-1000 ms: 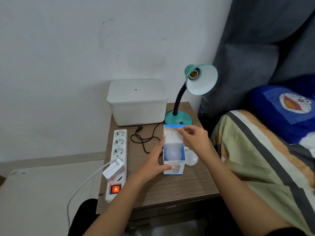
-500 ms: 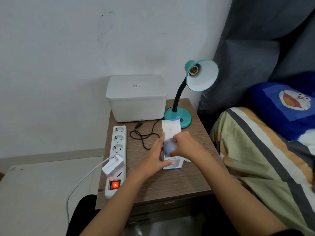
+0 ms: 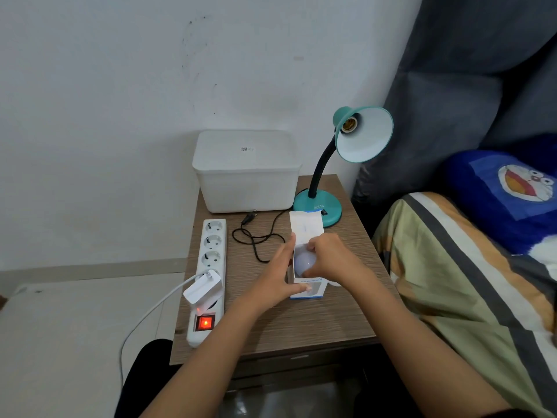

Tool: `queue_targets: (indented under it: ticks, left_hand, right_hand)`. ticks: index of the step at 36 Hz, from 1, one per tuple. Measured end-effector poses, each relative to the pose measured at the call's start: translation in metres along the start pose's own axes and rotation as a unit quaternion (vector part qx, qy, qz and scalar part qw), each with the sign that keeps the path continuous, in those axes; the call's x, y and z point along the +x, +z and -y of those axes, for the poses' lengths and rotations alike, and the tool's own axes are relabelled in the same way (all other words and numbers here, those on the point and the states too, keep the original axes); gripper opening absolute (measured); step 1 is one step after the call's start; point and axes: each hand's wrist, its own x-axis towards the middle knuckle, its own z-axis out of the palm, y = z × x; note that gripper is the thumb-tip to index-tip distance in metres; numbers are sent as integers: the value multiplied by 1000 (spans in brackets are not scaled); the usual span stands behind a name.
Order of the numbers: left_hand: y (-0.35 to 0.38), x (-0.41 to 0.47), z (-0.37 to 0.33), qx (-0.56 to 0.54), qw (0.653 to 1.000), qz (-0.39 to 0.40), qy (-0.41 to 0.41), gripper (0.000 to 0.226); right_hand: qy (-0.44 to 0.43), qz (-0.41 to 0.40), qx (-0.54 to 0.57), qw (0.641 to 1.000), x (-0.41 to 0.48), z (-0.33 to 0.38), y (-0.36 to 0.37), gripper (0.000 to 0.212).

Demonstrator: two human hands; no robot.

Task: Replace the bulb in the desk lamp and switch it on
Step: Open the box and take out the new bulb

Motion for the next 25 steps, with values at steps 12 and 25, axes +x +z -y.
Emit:
queue_targets:
  ticks: [12,25]
  left_hand:
    - [0,1,0,10,1000,-1,-2,105]
    - [0,3,-3,23,1000,5,0,104]
  right_hand:
    - [0,0,9,1000,-1,-2,-1,43]
    - [-14,-66,-23,997,-11,-6,-2,50]
